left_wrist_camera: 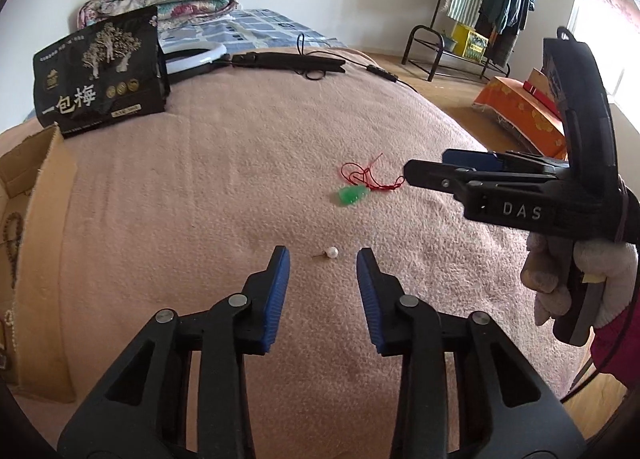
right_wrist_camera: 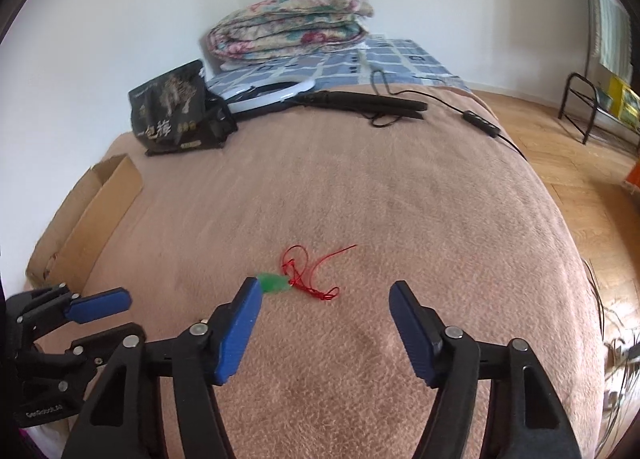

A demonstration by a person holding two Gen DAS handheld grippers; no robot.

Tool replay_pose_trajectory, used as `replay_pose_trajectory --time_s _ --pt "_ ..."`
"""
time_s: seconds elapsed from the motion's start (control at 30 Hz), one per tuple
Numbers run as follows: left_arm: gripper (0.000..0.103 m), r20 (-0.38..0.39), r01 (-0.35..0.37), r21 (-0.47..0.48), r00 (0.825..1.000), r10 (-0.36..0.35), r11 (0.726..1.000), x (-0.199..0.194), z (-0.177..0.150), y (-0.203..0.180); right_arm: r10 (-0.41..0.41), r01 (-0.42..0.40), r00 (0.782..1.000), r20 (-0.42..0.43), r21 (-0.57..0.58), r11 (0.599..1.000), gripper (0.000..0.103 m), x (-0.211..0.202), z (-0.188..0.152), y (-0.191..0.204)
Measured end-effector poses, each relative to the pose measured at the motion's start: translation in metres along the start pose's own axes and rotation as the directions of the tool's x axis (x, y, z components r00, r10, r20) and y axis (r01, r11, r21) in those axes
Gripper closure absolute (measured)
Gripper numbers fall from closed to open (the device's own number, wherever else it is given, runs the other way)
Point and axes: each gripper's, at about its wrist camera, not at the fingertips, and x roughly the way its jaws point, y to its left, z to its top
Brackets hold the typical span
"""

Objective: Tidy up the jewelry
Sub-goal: 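Lower the left gripper around the last white pearl while the right approaches the green jade pendant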

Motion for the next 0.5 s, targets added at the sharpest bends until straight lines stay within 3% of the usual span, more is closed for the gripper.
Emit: replay_pose_trajectory --time_s 0.2,0.27,0.5 --pt "0.068 -0.011 0.008 0.013 1.000 -0.008 1.000 0.015 -0.001 -0.007 0.057 -0.059 0.998 -0.023 -0.060 0.996 0.048 0.018 -0.002 0.012" --pt "0.072 -0.017 0.009 0.015 1.000 -0.008 1.000 0.020 -0.001 -0.007 0.079 -0.081 0.996 -0.039 -0.057 0.995 0.055 0.026 -0.003 0.013" --pt "0.073 -0.027 0.009 0.010 1.000 -0.008 1.000 0.031 0.000 -0.004 0.105 -0.109 0.992 -0.071 -0.048 0.993 0.061 0.047 -0.006 0.014"
